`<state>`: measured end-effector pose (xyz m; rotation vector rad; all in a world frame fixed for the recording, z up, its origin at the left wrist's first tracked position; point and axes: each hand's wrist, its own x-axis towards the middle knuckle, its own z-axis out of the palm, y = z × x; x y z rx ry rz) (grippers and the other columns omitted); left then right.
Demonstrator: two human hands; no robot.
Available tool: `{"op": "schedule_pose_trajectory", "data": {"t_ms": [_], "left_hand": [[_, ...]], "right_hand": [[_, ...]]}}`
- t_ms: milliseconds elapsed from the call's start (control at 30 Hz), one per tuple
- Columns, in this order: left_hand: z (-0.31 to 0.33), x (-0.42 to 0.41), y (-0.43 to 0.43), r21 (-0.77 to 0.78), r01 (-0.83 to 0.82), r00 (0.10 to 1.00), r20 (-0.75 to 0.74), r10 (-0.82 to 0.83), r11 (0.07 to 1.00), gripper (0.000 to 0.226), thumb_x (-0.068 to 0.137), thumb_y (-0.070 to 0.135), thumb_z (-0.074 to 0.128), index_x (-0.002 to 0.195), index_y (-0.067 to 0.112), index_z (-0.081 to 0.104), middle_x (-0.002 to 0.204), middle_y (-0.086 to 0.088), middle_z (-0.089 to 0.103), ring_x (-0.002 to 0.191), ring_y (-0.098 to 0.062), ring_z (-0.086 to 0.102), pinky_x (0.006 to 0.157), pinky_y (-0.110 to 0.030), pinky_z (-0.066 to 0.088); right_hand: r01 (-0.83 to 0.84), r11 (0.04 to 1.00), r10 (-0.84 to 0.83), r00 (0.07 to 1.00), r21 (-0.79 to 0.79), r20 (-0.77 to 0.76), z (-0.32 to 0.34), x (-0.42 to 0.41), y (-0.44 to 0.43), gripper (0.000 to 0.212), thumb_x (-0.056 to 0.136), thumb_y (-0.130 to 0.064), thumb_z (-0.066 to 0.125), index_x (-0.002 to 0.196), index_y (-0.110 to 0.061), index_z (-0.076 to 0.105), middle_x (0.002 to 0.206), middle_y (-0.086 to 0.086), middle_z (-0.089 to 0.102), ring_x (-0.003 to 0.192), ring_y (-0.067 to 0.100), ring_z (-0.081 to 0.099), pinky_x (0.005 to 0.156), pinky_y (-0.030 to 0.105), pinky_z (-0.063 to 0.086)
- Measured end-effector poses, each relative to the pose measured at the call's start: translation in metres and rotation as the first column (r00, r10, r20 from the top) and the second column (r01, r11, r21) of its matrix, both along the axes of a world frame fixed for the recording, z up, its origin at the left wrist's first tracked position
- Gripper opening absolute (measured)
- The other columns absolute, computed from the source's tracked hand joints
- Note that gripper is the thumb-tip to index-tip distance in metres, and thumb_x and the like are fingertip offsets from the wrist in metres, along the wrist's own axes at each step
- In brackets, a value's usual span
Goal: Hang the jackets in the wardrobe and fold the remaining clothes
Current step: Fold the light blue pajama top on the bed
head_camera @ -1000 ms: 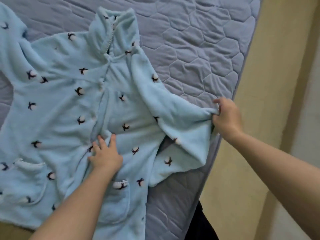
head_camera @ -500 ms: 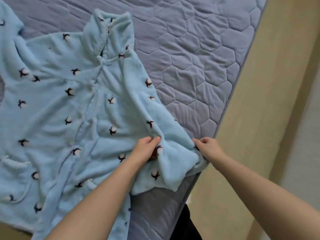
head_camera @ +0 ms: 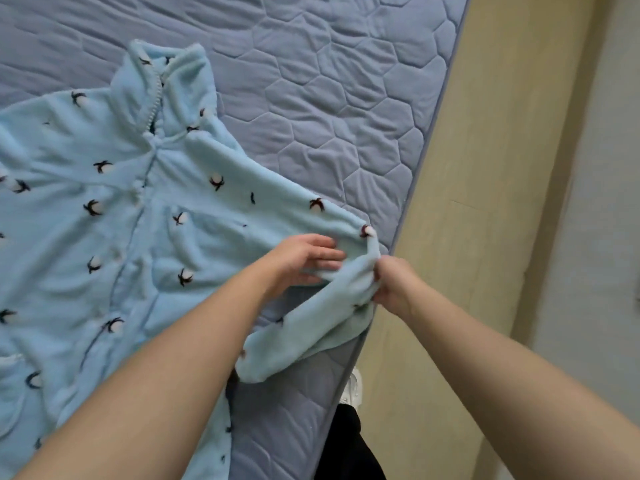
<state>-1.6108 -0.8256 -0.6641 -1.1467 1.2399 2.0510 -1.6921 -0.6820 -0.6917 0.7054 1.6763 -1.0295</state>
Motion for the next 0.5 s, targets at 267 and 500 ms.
{"op": "schedule_pose_trajectory", "data": {"t_ms": [267,500], "left_hand": [[-0.059,0.052,-0.02,-0.649,0.524,0.851,0.377,-0.364,0.552,0.054,0.084,0.01,0.052,0.137,0.018,0.045,0.122,-0.014,0.053,0.11,-0.031,0.052,0.093,-0.036,0.044],[-0.061,0.072,0.003,-0.709,0.575,0.778,0.319,-0.542,0.408,0.087,0.076,0.055,0.068,0.148,0.033,0.026,0.13,-0.004,0.037,0.122,-0.024,0.037,0.102,-0.038,0.038]], "right_hand": [[-0.525,0.673,0.736,0.55,0.522,-0.395,0.024,-0.108,0.001,0.034,0.087,-0.047,0.048,0.095,-0.014,0.049,0.095,0.011,0.062,0.085,0.033,0.062,0.077,0.041,0.053],[-0.547,0.766,0.633,0.733,0.338,-0.248,-0.004,-0.027,0.005,0.055,0.085,-0.024,0.056,0.134,-0.016,0.033,0.113,0.008,0.052,0.097,0.03,0.054,0.077,0.035,0.043]]}}
